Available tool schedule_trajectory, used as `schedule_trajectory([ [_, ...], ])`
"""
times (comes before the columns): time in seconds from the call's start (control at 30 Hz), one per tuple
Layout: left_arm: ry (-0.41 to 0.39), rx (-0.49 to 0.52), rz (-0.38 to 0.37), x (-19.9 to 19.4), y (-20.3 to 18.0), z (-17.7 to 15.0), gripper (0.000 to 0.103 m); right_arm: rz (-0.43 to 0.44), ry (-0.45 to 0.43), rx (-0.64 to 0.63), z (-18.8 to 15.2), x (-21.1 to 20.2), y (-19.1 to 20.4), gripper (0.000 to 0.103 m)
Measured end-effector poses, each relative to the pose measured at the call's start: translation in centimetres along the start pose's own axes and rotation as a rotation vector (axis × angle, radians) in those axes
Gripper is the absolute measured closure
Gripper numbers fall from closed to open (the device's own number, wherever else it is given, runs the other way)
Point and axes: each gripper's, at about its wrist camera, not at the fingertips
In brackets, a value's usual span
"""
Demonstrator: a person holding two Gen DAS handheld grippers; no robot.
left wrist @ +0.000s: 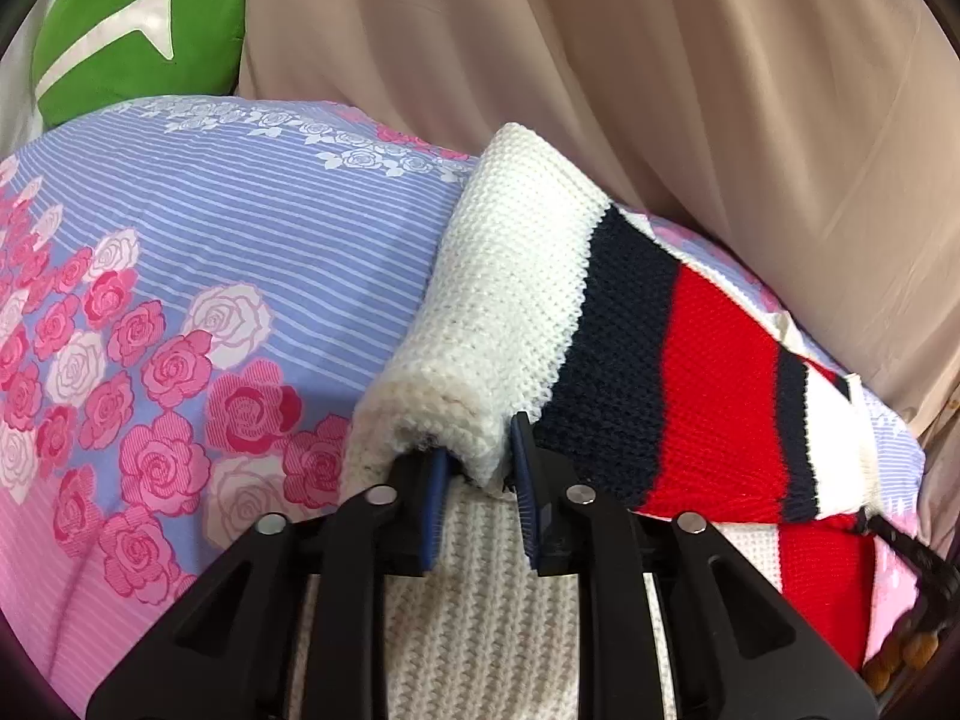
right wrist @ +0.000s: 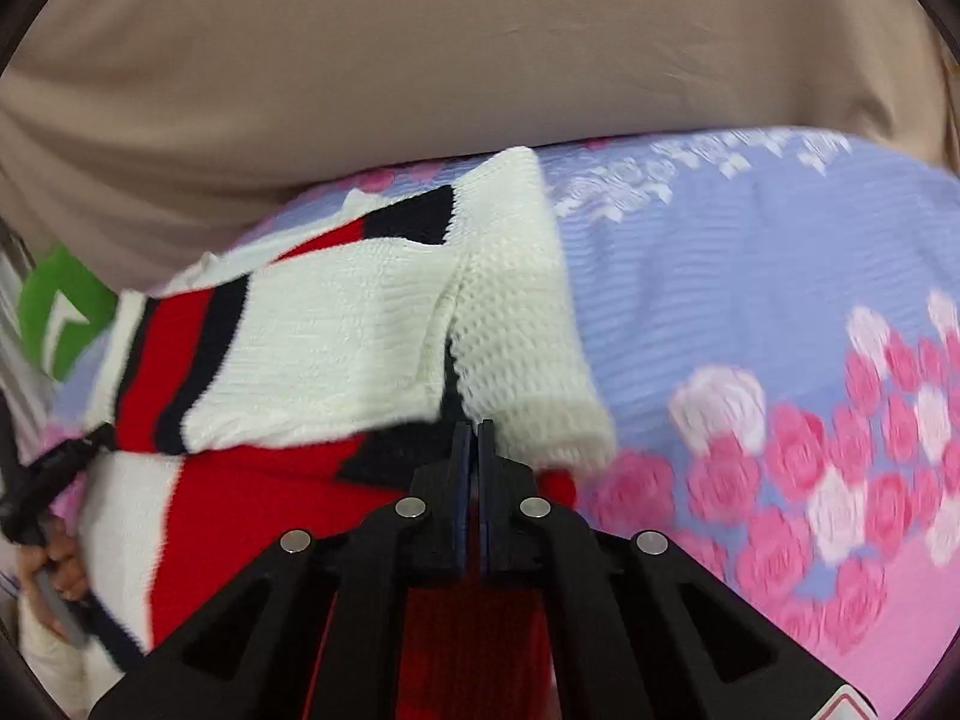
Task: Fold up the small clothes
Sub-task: 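Open both tools and lift them away from the folded sweater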
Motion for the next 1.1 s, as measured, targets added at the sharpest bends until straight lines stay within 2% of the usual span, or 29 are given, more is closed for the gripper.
schedule_trajectory([
  [0.03,0.003,0.004,-0.011,-0.3,0.1,-0.1,0.075,-0.023,-0.009,0.001,-1.0,-1.4,-0.1,0.082],
  [0.07,0.007,0.009,-0.011,-0.8,0.3,-0.4,0.073,-0.031,-0.01,-0.005,-2.2,-2.8,-0.3,0.075],
  [0.1,0.01,0.034,-0.013,-1.9,0.4,-1.1,0.064,-0.032,-0.007,-0.005,-3.8,-4.5,-0.6,0.07],
  [0.13,0.013,0.055,-0.01,-3.0,0.5,-1.8,0.054,-0.032,-0.004,0.004,-5.6,-6.2,-1.1,0.058],
  [0.2,0.021,0.076,-0.02,-6.1,1.2,-4.0,0.043,-0.03,0.006,0.027,-9.1,-9.3,-2.3,0.048],
  [0.3,0.044,0.086,-0.04,-10.6,2.6,-7.4,0.036,-0.003,0.008,0.075,-14.7,-13.3,-4.0,0.042],
  [0.4,0.052,0.118,0.014,-14.9,3.6,-11.1,0.033,0.004,0.011,0.109,-19.5,-15.8,-4.9,0.038],
  [0.47,0.062,0.142,0.046,-16.7,3.8,-13.0,0.027,0.025,0.021,0.115,-21.5,-16.5,-4.9,0.038],
  [0.53,0.087,0.163,0.077,-18.4,3.7,-15.4,0.021,0.039,0.007,0.092,-22.6,-17.5,-3.8,0.037],
  [0.63,0.121,0.201,0.087,-19.5,2.8,-17.8,0.017,0.111,-0.001,0.086,-23.4,-17.6,-2.1,0.023],
  [0.67,0.125,0.216,0.1,-19.6,2.4,-18.4,0.017,0.135,0.016,0.079,-23.6,-17.1,-1.4,0.023],
  [0.77,0.121,0.248,0.148,-19.6,1.4,-19.8,0.016,0.129,0.044,0.041,-23.7,-16.3,0.5,0.023],
  [0.87,0.149,0.229,0.134,-18.9,1.1,-21.0,0.014,0.193,0.063,0.065,-23.6,-15.4,1.5,0.023],
  [0.97,0.118,0.264,0.174,-18.6,0.3,-21.6,0.011,0.187,0.069,0.048,-23.5,-14.9,2.8,0.022],
  [1.1,0.107,0.255,0.179,-18.4,0.3,-21.5,0.008,0.193,0.076,0.038,-23.4,-14.4,3.7,0.022],
])
Point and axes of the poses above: each gripper's, at about its wrist camera, not at the fingertips, and x roughly the way its jaws point, y to its left, z to its top
